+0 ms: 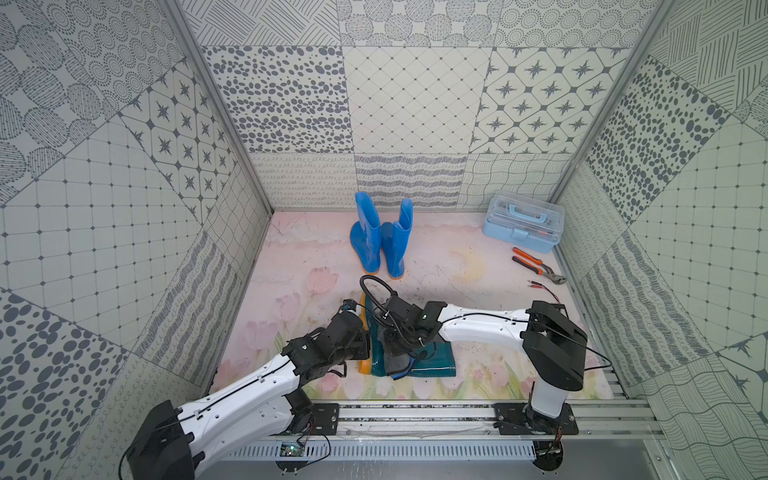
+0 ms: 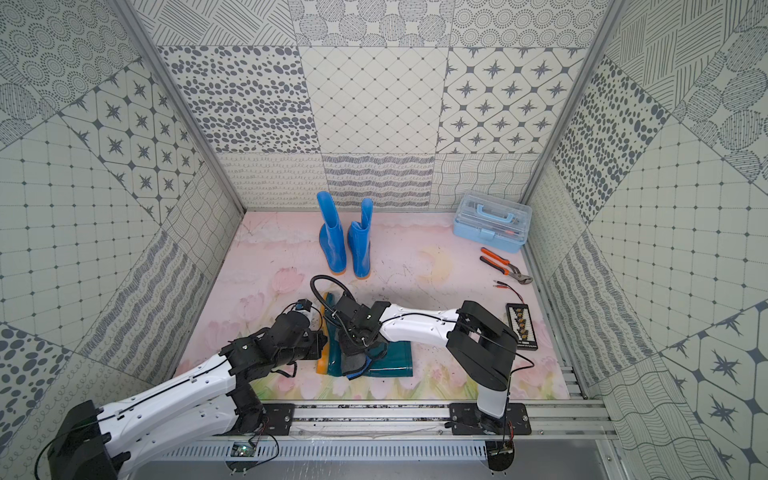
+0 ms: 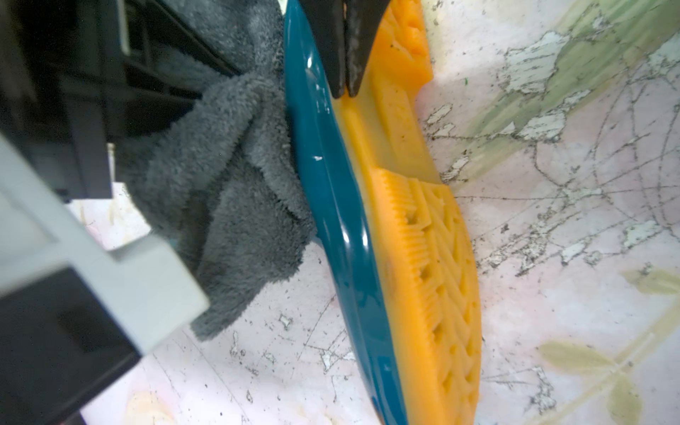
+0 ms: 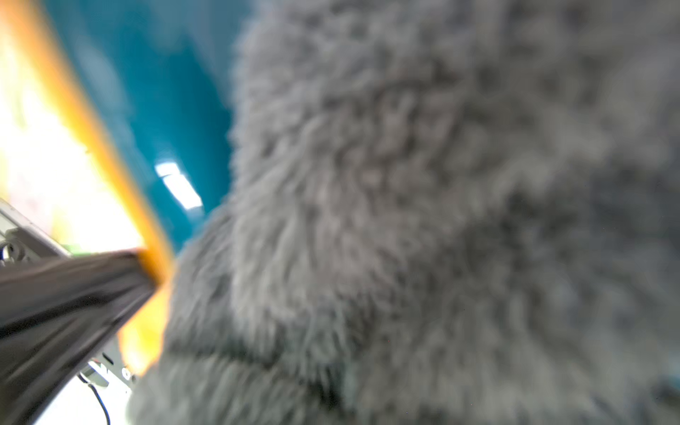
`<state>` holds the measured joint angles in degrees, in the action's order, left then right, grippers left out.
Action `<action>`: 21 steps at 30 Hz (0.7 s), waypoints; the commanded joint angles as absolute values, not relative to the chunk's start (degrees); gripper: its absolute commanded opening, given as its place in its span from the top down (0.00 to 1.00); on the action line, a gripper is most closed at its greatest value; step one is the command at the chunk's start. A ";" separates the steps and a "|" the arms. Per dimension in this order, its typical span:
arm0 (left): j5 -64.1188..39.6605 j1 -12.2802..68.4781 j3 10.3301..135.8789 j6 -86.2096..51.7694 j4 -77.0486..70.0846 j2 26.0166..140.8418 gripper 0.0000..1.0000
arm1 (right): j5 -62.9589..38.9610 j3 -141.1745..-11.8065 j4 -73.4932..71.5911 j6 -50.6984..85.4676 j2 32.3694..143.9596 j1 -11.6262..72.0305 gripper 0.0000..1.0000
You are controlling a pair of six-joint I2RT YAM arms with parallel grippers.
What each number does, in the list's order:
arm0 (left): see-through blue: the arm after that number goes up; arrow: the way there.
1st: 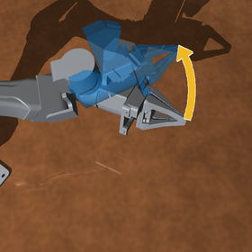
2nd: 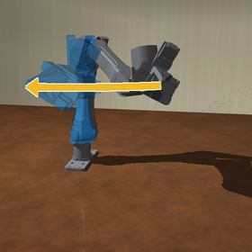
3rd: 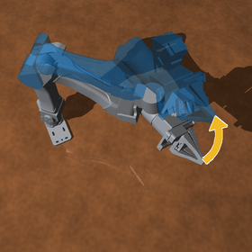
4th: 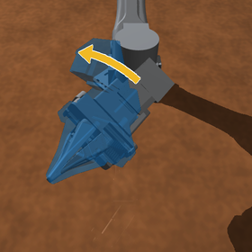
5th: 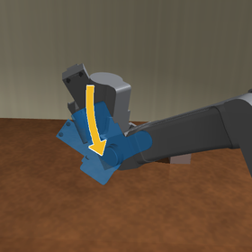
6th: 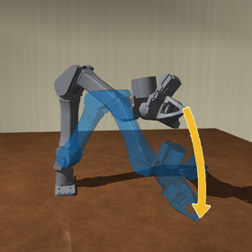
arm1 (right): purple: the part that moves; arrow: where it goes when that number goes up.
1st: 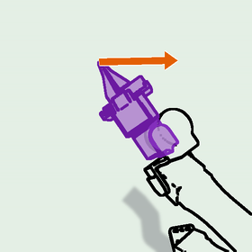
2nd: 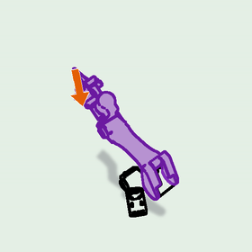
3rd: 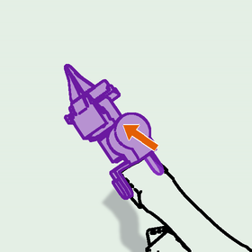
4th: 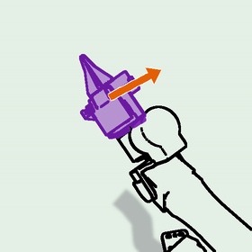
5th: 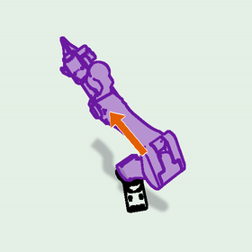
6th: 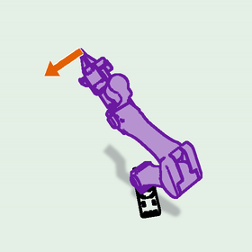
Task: Wipe the rubber boots with a cloth
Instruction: Wipe the dirt off the rubber boot.
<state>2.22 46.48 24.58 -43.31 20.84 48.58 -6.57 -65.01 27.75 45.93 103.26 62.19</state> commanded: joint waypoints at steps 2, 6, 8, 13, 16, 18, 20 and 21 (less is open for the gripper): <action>0.17 46.54 24.19 -44.24 24.62 46.97 1.00 | -7.48 -50.76 21.25 54.69 103.92 57.28 1.00; -0.96 46.49 25.18 -43.91 28.05 46.32 1.00 | -6.03 -42.67 23.54 52.99 99.45 52.01 1.00; -1.52 46.50 26.38 -43.39 30.12 46.82 1.00 | -5.48 -42.04 25.63 51.27 99.18 50.75 1.00; -1.27 46.47 32.12 -43.54 40.19 48.17 0.74 | -6.85 -45.34 27.16 49.50 99.42 51.37 1.00; -0.60 46.49 35.92 -44.65 48.82 48.35 0.37 | -6.85 -50.33 29.58 47.33 97.66 53.03 1.00; -2.38 46.79 36.30 -45.68 49.94 47.90 0.31 | -6.35 -54.29 31.56 45.75 96.08 54.69 1.00; -5.31 46.78 34.97 -47.52 47.87 47.59 0.29 | -5.65 -57.28 31.95 45.06 95.21 56.92 1.00; -7.11 46.86 33.71 -48.16 45.81 47.78 0.28 | -5.61 -58.75 31.95 45.15 95.33 58.18 1.00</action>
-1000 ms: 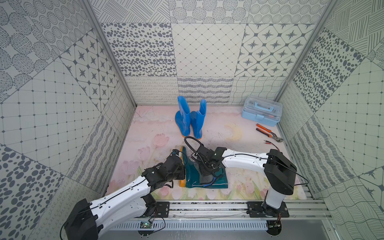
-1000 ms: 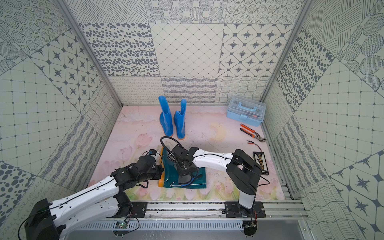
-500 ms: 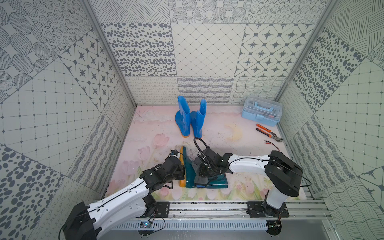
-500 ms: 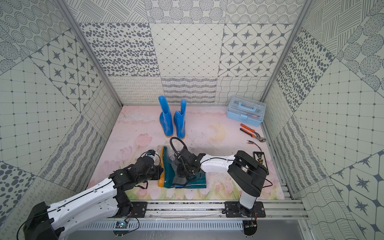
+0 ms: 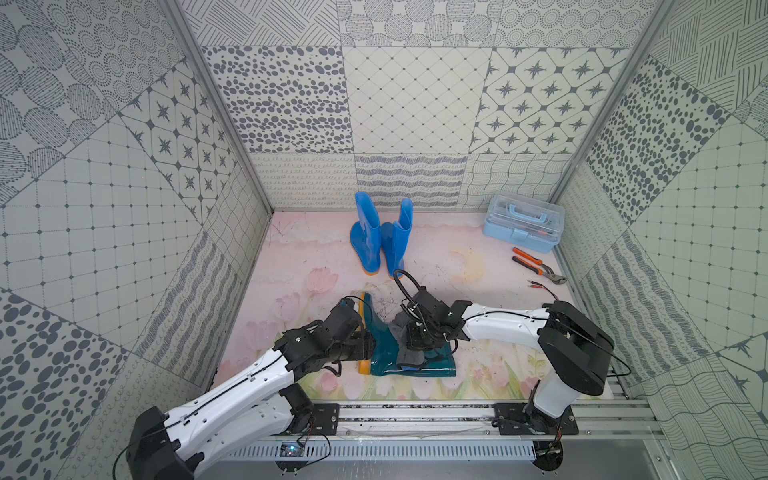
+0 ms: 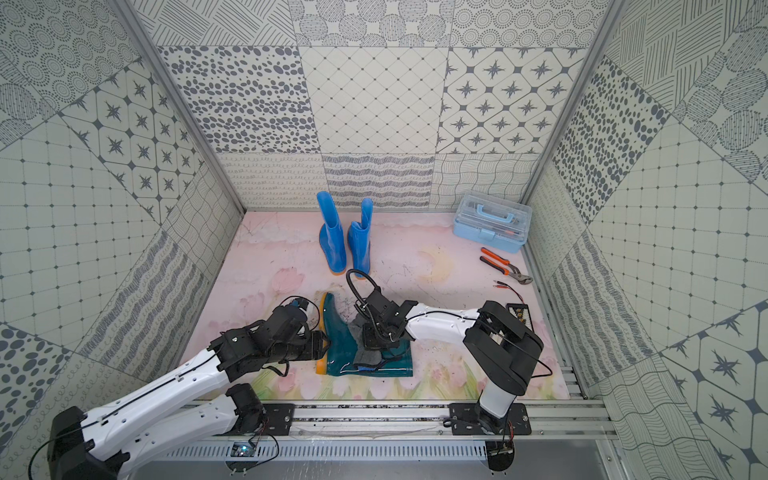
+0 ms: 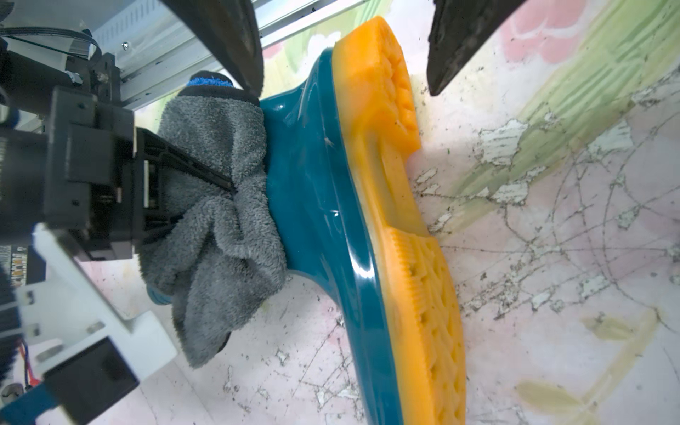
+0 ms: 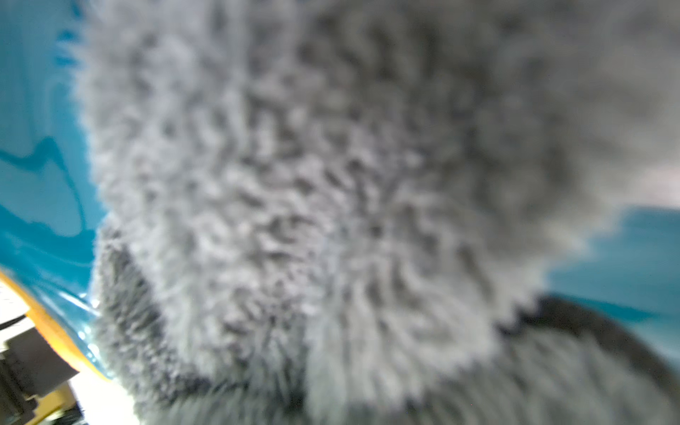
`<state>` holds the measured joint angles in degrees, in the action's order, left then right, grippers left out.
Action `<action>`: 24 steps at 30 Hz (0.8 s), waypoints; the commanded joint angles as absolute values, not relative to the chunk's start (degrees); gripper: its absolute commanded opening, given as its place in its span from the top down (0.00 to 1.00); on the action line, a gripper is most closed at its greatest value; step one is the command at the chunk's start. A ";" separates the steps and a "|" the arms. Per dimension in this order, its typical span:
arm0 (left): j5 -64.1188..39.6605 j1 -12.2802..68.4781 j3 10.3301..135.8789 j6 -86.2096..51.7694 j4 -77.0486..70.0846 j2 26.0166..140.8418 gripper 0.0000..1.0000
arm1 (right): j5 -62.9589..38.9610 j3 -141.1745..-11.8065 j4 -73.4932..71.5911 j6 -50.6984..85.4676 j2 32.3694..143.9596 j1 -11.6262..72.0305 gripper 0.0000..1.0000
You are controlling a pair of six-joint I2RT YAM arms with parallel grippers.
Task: Wipe the rubber boots with a cloth
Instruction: Wipe the dirt off the rubber boot.
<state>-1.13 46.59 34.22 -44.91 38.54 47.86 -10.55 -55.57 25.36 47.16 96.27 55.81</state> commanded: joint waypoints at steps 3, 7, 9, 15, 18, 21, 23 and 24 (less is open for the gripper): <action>-12.81 46.84 29.27 -50.57 37.09 48.77 0.29 | -7.30 -60.64 29.56 47.18 96.96 62.14 1.00; -14.23 46.86 23.29 -54.45 27.13 49.96 0.40 | -10.68 -58.23 22.66 51.33 99.89 66.15 1.00; -12.08 46.85 22.31 -55.05 26.98 50.63 0.45 | -11.42 -56.15 24.56 52.27 100.78 66.36 1.00; -7.61 46.89 22.52 -56.25 31.19 52.92 0.76 | -9.11 -39.75 37.86 47.27 90.63 51.24 1.00; -7.57 46.92 22.80 -56.14 31.78 53.29 0.88 | -5.35 -37.64 43.53 44.18 83.38 44.58 1.00; -7.11 46.76 23.58 -54.58 32.08 53.19 0.98 | -3.71 -38.30 45.02 44.55 79.16 43.70 1.00; -7.00 46.80 25.11 -52.59 32.36 52.63 1.00 | -4.39 -41.48 44.11 45.34 78.62 46.22 1.00; -6.95 46.80 25.97 -51.58 32.67 52.47 1.00 | -3.52 -43.81 43.87 45.72 78.87 48.36 1.00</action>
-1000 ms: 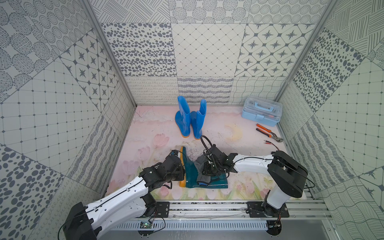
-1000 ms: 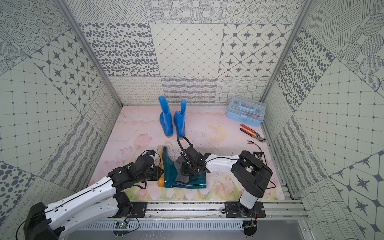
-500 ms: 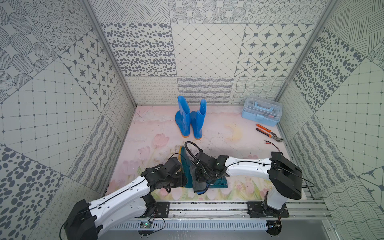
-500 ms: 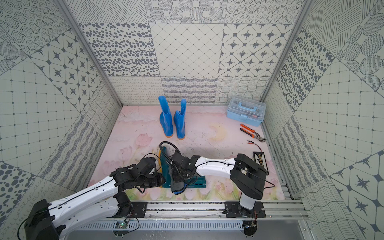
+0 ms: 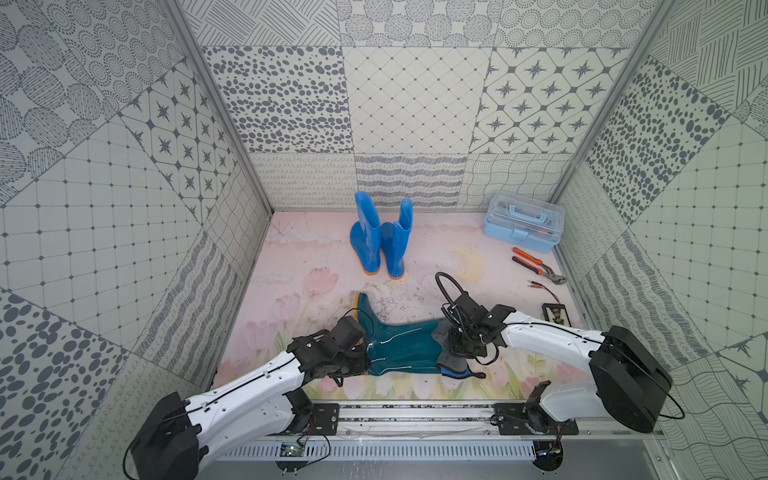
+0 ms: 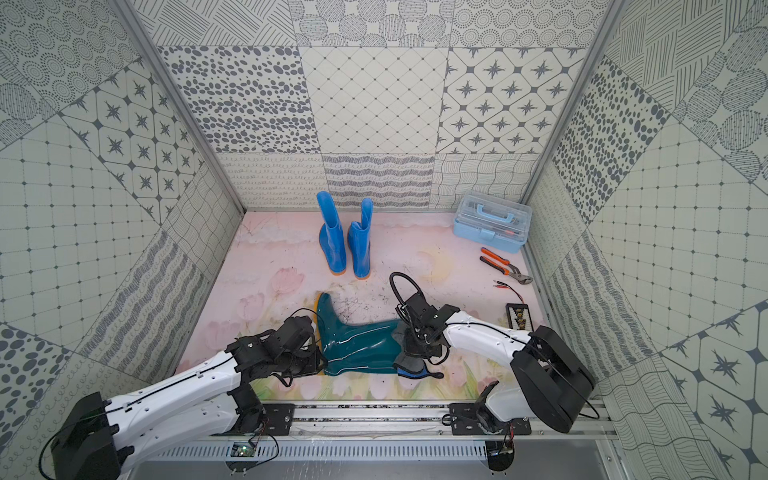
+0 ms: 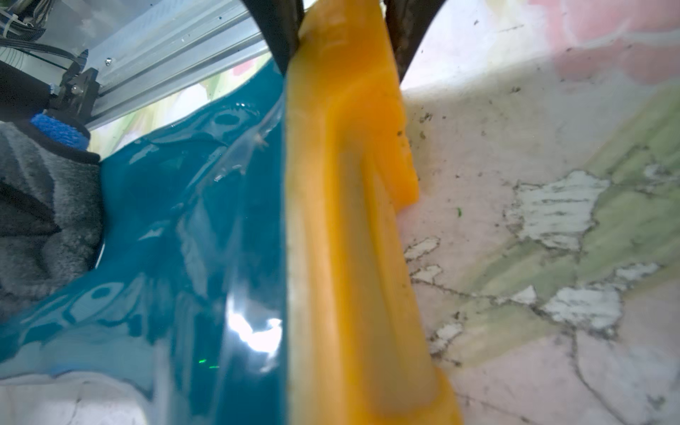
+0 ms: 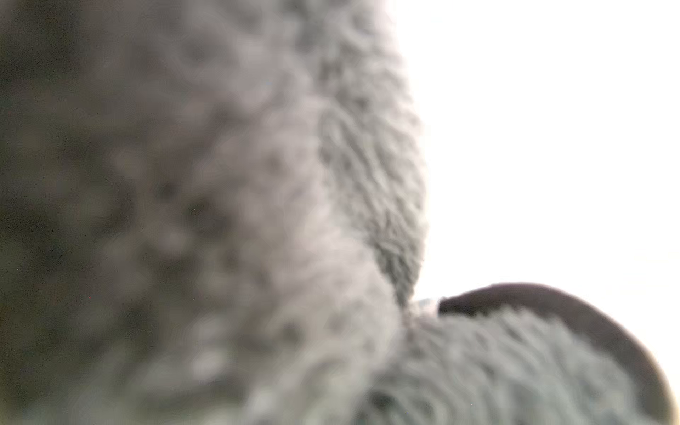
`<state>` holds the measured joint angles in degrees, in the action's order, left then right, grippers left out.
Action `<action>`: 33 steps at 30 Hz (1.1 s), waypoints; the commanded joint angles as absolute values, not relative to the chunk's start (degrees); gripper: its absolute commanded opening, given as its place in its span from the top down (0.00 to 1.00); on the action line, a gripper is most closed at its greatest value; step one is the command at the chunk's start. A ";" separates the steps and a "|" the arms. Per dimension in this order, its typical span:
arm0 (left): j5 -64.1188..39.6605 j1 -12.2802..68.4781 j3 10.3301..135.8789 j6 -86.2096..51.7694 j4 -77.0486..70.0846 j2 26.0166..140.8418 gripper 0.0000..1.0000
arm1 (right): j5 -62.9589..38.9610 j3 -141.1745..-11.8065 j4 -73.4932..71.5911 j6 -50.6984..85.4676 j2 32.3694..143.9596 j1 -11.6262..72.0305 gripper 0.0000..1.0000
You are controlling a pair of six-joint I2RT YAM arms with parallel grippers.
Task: Wipe the rubber boots with a cloth
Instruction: Wipe the dirt off the rubber boot.
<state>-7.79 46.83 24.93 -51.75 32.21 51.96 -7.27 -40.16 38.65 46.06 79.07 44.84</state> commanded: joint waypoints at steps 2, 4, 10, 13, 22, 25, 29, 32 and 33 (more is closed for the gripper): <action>-6.74 46.80 27.98 -49.50 33.84 52.12 1.00 | -1.53 -51.32 43.77 45.97 81.31 53.77 1.00; -6.55 46.82 29.64 -47.86 35.24 52.15 1.00 | -1.24 -57.42 42.79 46.39 84.51 57.83 1.00; -6.51 46.83 30.33 -48.61 35.29 52.73 1.00 | -10.49 -65.79 25.85 50.41 97.35 64.41 1.00; -7.29 46.85 29.54 -49.31 33.50 52.54 1.00 | -15.21 -61.39 18.20 53.74 102.96 63.92 1.00; -9.22 46.86 28.86 -44.57 35.51 51.74 1.00 | -13.52 -33.58 21.34 52.62 89.16 48.34 1.00; -10.59 46.85 28.07 -43.93 34.65 52.56 1.00 | -9.80 -38.25 26.43 51.20 83.19 50.00 1.00; -11.34 46.85 27.42 -43.76 33.49 53.59 1.00 | -8.57 -57.42 28.14 47.89 90.33 55.22 1.00; -10.61 46.86 27.95 -43.22 34.12 53.36 1.00 | -11.72 -69.52 24.41 46.25 99.19 56.75 1.00; -10.43 46.89 28.13 -43.24 34.23 53.26 1.00 | -12.98 -72.49 23.31 46.05 101.85 56.98 1.00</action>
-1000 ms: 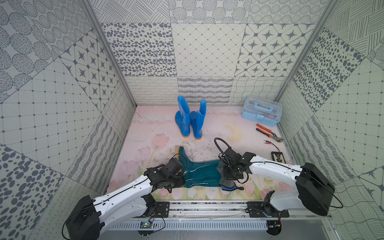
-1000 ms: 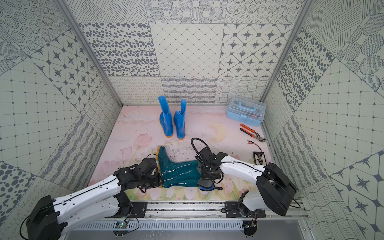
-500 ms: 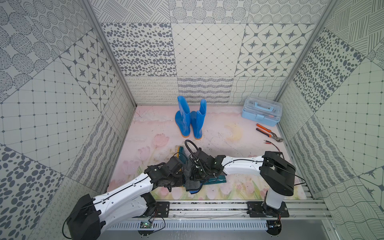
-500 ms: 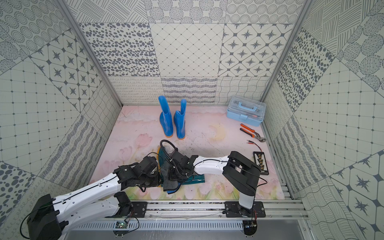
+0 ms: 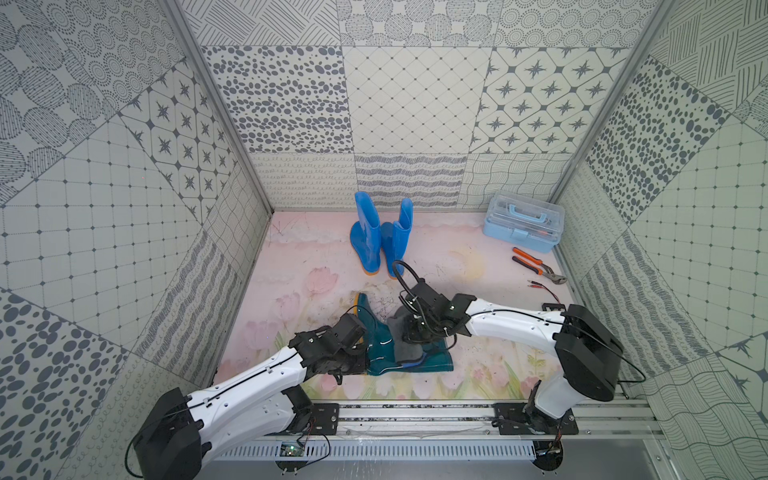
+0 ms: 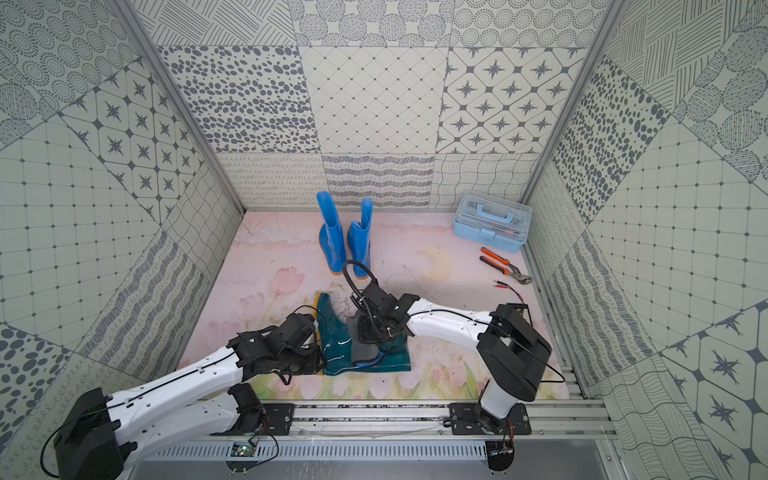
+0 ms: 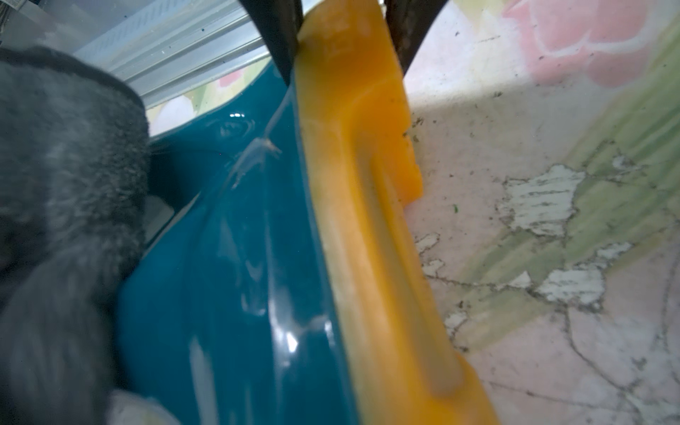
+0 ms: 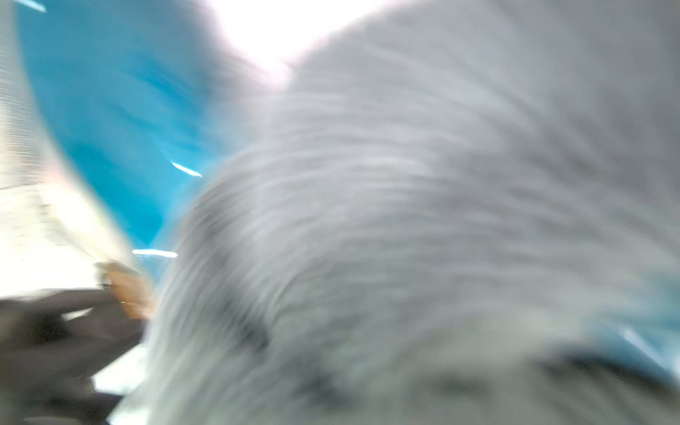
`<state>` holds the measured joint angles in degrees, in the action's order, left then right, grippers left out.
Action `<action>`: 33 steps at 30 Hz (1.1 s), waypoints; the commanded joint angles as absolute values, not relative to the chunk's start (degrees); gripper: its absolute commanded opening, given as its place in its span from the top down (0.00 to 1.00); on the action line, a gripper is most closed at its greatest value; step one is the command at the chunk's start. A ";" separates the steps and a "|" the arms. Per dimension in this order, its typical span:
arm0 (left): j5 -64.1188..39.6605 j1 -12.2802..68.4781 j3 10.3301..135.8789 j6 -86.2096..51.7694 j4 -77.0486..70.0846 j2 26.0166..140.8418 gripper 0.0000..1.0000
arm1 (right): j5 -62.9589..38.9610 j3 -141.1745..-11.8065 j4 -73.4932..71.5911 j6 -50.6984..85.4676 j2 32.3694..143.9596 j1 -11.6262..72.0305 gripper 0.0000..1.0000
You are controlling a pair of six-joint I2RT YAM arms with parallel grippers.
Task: Wipe the rubber boots with a cloth
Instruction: Wipe the dirt off the rubber boot.
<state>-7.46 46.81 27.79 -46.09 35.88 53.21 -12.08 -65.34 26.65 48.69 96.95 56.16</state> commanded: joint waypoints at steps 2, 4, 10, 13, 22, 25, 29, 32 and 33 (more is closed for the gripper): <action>-10.09 46.85 28.39 -43.14 34.53 53.40 1.00 | -14.02 -78.31 22.66 44.45 107.90 57.56 1.00; -9.97 46.89 28.39 -43.32 34.32 53.69 1.00 | -13.58 -81.91 23.63 43.05 112.65 57.62 1.00; -8.67 46.85 27.69 -45.15 33.87 53.98 1.00 | -16.25 -71.52 18.17 46.96 115.90 52.25 1.00; -8.02 46.86 26.85 -45.90 34.25 52.67 1.00 | -17.37 -57.98 12.21 49.73 109.00 48.09 1.00; -6.82 46.85 24.79 -47.43 35.67 50.47 1.00 | -14.97 -37.25 19.70 44.97 92.80 37.38 1.00; -6.63 46.85 24.47 -47.57 35.19 49.77 1.00 | -12.61 -37.24 24.59 44.00 85.65 36.97 1.00; -6.63 46.86 24.72 -47.55 33.53 51.65 1.00 | -8.53 -47.00 29.24 43.95 81.44 43.18 1.00; -6.67 46.91 25.74 -48.50 32.40 54.34 1.00 | -6.43 -56.91 30.31 44.11 85.08 50.21 1.00; -6.61 46.85 25.90 -48.93 31.73 55.26 1.00 | -6.70 -59.46 29.80 44.25 86.87 52.20 1.00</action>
<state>-7.70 46.92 25.52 -45.04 33.08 52.31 -9.45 -52.73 27.44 45.39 84.31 47.22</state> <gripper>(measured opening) 0.303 0.145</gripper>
